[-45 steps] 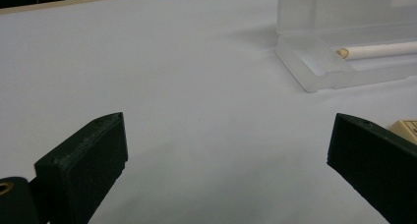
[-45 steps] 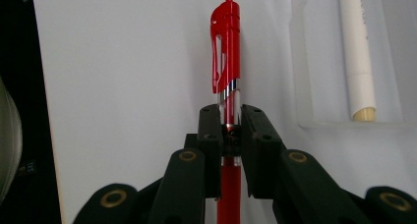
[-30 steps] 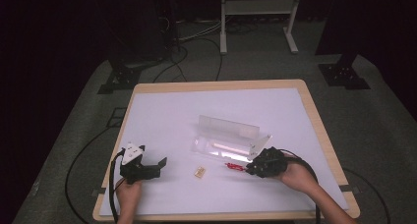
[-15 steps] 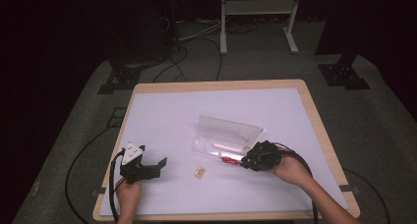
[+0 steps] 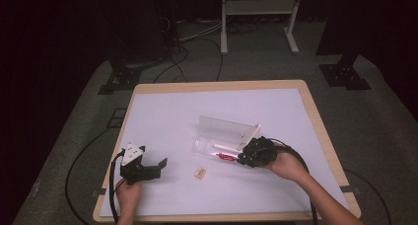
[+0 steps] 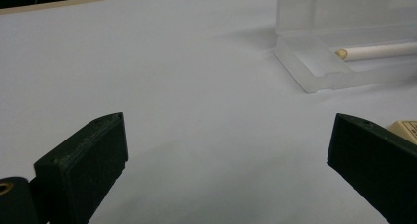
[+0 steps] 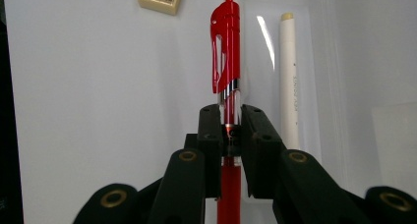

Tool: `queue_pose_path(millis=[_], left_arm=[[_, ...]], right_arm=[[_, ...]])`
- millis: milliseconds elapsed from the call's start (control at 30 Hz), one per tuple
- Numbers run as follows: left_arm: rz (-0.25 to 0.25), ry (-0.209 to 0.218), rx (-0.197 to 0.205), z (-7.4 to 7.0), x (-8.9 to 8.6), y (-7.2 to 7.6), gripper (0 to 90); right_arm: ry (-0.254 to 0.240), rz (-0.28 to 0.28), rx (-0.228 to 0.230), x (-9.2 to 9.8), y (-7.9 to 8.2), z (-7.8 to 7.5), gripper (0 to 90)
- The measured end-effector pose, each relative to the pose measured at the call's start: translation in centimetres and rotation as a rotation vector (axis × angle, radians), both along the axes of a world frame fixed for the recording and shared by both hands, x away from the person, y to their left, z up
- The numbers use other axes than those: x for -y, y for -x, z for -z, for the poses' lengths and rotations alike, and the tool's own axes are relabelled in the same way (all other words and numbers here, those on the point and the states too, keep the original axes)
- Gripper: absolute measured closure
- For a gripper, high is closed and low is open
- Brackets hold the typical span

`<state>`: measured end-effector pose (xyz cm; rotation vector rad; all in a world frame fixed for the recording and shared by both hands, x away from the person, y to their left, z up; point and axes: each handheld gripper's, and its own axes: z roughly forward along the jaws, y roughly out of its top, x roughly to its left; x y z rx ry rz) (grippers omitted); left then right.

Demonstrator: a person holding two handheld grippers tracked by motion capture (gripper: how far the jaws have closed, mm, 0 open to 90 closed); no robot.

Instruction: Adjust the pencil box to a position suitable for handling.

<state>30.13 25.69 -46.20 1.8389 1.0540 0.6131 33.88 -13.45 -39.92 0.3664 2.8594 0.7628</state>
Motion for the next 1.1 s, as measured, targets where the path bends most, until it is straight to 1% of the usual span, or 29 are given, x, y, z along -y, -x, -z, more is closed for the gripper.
queue_pose_path(millis=[167, 300, 400, 467, 533, 800, 1100], left_arm=[[-0.001, 0.002, 0.003, 0.0, 0.0, 0.0, 1.3], [0.0, 0.002, 0.004, 0.0, 0.0, 0.0, 1.3], [-0.001, 0.003, 0.004, 0.0, 0.0, 0.0, 1.3], [0.0, 0.003, 0.003, 0.0, 0.0, 0.0, 1.3], [0.0, 0.003, 0.004, 0.0, 0.0, 0.0, 1.3], [0.001, 0.007, 0.006, 0.0, 0.0, 0.0, 1.3], [0.002, 0.004, 0.005, 0.0, 0.0, 0.0, 1.3]], right_arm=[[0.005, 0.003, 0.002, -0.1, -0.4, -0.1, 78.9], [-0.001, 0.006, 0.001, -0.2, -0.7, -0.2, 78.9], [0.006, 0.008, 0.004, -0.4, -1.0, -0.3, 78.9], [0.003, 0.01, -0.004, -0.5, -1.1, -0.3, 78.9], [0.016, 0.006, 0.0, -0.7, -1.3, -0.3, 78.8], [0.03, 0.005, 0.0, -1.6, -2.0, -0.1, 78.9], [0.038, 0.019, -0.015, -2.0, -2.6, 0.3, 78.9]])
